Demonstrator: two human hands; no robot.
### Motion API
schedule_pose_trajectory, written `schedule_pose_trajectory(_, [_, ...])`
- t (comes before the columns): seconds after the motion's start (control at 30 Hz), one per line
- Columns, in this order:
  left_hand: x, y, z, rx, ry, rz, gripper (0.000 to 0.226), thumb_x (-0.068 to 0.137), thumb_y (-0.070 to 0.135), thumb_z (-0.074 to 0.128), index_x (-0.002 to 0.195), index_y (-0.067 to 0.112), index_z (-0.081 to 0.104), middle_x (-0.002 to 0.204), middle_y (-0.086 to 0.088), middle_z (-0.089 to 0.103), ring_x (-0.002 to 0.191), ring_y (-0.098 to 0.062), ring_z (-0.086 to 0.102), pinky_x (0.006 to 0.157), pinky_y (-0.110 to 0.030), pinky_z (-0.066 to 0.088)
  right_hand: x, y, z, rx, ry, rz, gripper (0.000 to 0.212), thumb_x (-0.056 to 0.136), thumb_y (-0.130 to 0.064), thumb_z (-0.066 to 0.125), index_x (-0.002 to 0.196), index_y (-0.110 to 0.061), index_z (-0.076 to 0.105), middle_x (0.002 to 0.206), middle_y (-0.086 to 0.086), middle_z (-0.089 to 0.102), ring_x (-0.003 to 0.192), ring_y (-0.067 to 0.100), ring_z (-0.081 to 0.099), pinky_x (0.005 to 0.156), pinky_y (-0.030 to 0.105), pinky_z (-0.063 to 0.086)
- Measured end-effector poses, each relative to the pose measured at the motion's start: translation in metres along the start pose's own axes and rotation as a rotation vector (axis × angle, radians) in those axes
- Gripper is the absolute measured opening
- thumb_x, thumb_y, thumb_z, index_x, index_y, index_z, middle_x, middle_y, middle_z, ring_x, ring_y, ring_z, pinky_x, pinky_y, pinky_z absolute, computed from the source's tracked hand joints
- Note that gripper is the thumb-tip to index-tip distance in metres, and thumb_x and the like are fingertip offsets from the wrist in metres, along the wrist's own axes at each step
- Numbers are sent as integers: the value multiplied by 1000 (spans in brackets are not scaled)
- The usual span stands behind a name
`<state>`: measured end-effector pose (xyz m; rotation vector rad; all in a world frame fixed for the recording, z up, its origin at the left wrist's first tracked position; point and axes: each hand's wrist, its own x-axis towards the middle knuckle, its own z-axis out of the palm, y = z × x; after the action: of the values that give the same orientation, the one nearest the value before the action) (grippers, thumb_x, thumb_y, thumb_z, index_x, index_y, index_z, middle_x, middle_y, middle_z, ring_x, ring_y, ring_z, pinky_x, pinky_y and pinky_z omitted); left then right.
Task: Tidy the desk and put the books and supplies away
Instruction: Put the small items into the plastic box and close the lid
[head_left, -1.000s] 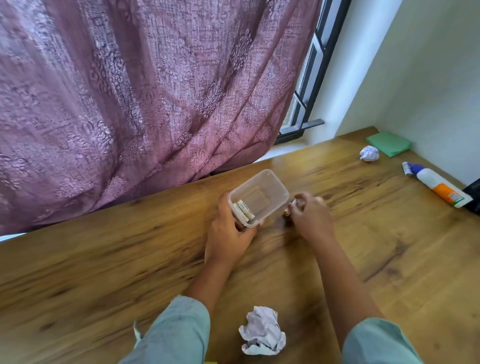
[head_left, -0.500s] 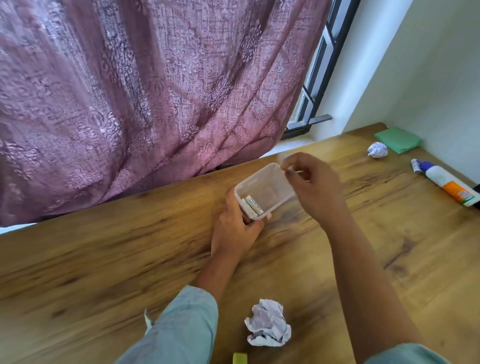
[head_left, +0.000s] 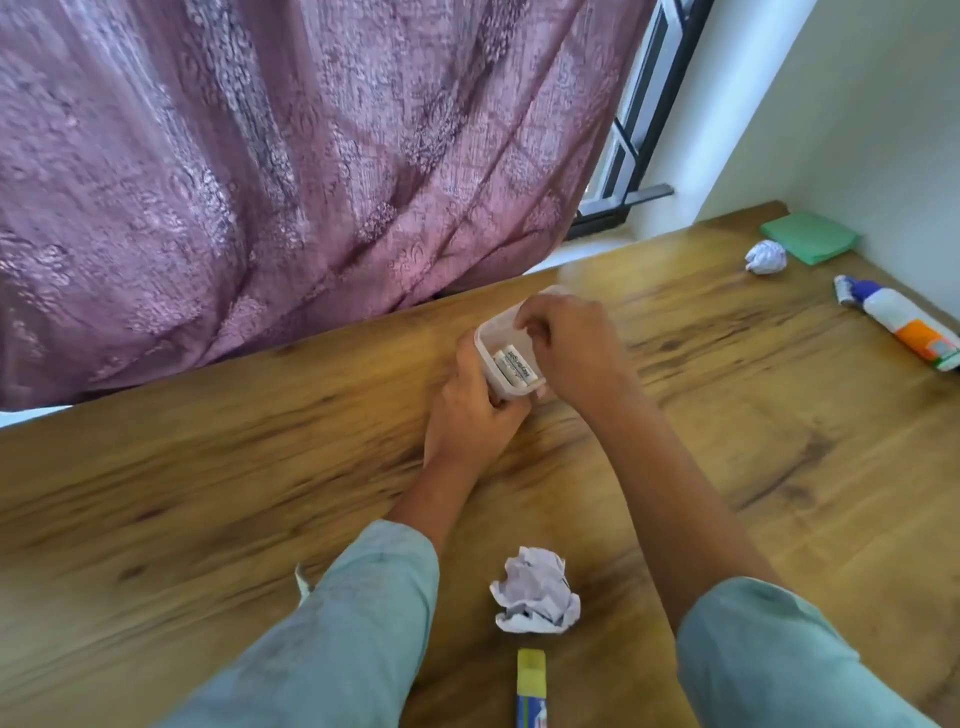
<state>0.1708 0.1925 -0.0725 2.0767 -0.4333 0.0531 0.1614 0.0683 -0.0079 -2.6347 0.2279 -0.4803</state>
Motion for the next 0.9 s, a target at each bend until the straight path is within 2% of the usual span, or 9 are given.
schedule_pose_trajectory(0.07, [1,0,0,5,2,1,84,76,37,75,142,17,29,110,-2,64,95,-22,64,74,-26,48,-19,0,-5,174,194,-2,21,85,-2,52,94,-12,68,91,3,67,78,19,62,71,23,46])
schedule_pose_trajectory(0.13, [2,0,0,5,9,7,85,75,41,76,142,18,29,112,0,64,96,-21,63,75,-28,50,-50,-1,-8,356,355,108,19,89,-4,53,101,-12,65,89,-1,65,78,11,60,67,17,46])
schedule_pose_trajectory(0.23, [1,-2,2,-2,-5,9,88,72,49,75,141,21,27,114,1,64,94,-19,65,77,-31,53,-104,1,-4,499,476,300,19,92,-6,54,100,-20,62,86,-9,61,78,4,58,64,11,44])
schedule_pose_trajectory(0.37, [1,-2,3,-28,5,10,88,72,47,76,141,21,28,118,0,62,98,-20,63,78,-25,47,-151,9,0,592,434,494,17,94,-8,54,98,-23,60,80,-14,57,73,0,55,63,18,45])
schedule_pose_trajectory(0.5, [-2,-3,0,-83,28,30,86,73,42,77,140,14,30,122,-4,60,102,-21,62,78,-24,46,-191,6,-11,564,407,536,18,93,-8,55,99,-23,60,78,-11,57,64,-1,53,56,12,40])
schedule_pose_trajectory(0.6, [-8,1,-5,-137,51,34,81,75,38,78,137,10,34,113,1,60,94,-16,60,73,-20,43,-226,-2,-15,538,373,578,18,92,-9,55,100,-24,61,78,-10,60,64,0,54,57,11,41])
schedule_pose_trajectory(0.67, [-14,1,-10,-169,68,21,79,76,33,78,137,7,35,107,8,55,89,-10,55,70,-14,39,-243,-7,-14,523,387,596,18,93,-11,55,100,-27,60,80,-10,61,67,1,54,59,14,42])
schedule_pose_trajectory(0.77, [-29,-2,-21,-233,101,4,79,76,29,78,138,5,35,110,8,52,91,-1,51,71,-4,37,-257,-16,-5,506,418,585,17,95,-17,53,102,-32,57,87,-9,60,77,5,57,68,22,47])
schedule_pose_trajectory(0.9, [-59,-6,-39,-304,148,-32,79,76,27,78,137,5,34,118,5,51,99,-5,51,74,-1,38,-268,-29,12,474,431,557,15,93,-29,48,107,-30,55,92,-10,57,86,10,57,77,30,49])
